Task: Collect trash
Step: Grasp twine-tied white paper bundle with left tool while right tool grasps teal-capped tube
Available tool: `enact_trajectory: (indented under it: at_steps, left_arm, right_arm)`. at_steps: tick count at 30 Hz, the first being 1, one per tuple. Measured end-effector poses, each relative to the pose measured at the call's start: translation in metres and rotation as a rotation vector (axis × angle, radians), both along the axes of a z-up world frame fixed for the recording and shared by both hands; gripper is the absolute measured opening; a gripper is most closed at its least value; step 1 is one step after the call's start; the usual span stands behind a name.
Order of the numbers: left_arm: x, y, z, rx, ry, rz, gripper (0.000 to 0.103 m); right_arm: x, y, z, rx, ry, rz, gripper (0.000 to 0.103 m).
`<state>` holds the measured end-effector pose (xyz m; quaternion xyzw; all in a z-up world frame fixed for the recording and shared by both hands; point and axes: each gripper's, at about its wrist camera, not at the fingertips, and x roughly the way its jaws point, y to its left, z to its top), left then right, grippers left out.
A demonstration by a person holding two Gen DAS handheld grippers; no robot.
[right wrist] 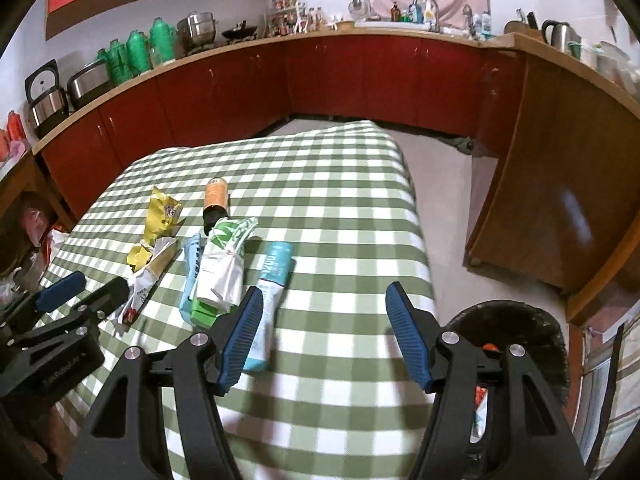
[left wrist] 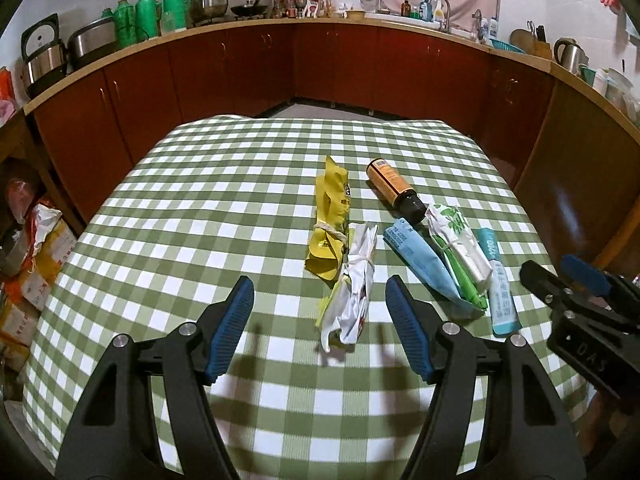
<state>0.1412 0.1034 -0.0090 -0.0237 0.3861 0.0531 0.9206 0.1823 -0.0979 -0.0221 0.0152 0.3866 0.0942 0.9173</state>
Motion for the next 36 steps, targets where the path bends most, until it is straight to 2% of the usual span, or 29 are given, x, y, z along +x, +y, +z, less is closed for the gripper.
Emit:
enact_trajectory:
  at_steps: [4,9,13,18,22,25,36]
  left_arm:
    - [0.01,-0.001,-0.006,0.003,0.026,-0.013,0.067]
    - [0.016,-0.002,-0.012,0.007,0.049,-0.028,0.065]
    - [0.02,-0.004,-0.017,0.003,0.073,-0.046,0.051]
    - [0.022,-0.003,-0.021,-0.014,0.086,-0.056,0.034]
    - [0.021,-0.006,-0.022,-0.009,0.083,-0.082,0.02]
    - [0.02,-0.008,-0.021,-0.006,0.079,-0.091,0.017]
    - [0.005,-0.009,-0.018,-0.008,0.056,-0.085,0.016]
  right_arm:
    - [0.008,0.012,-0.003,-0.012,0.028,0.015,0.061]
    - [0.013,0.021,-0.008,-0.026,0.063,0.037,0.053]
    - [0.017,0.027,-0.013,-0.027,0.1,0.063,0.041]
    - [0.019,0.031,-0.013,-0.037,0.099,0.07,0.032]
    - [0.018,0.03,-0.013,-0.026,0.1,0.075,0.019]
    - [0.018,0.03,-0.013,-0.024,0.1,0.077,0.018]
    - [0.005,0.017,-0.013,0.003,0.091,0.064,0.017]
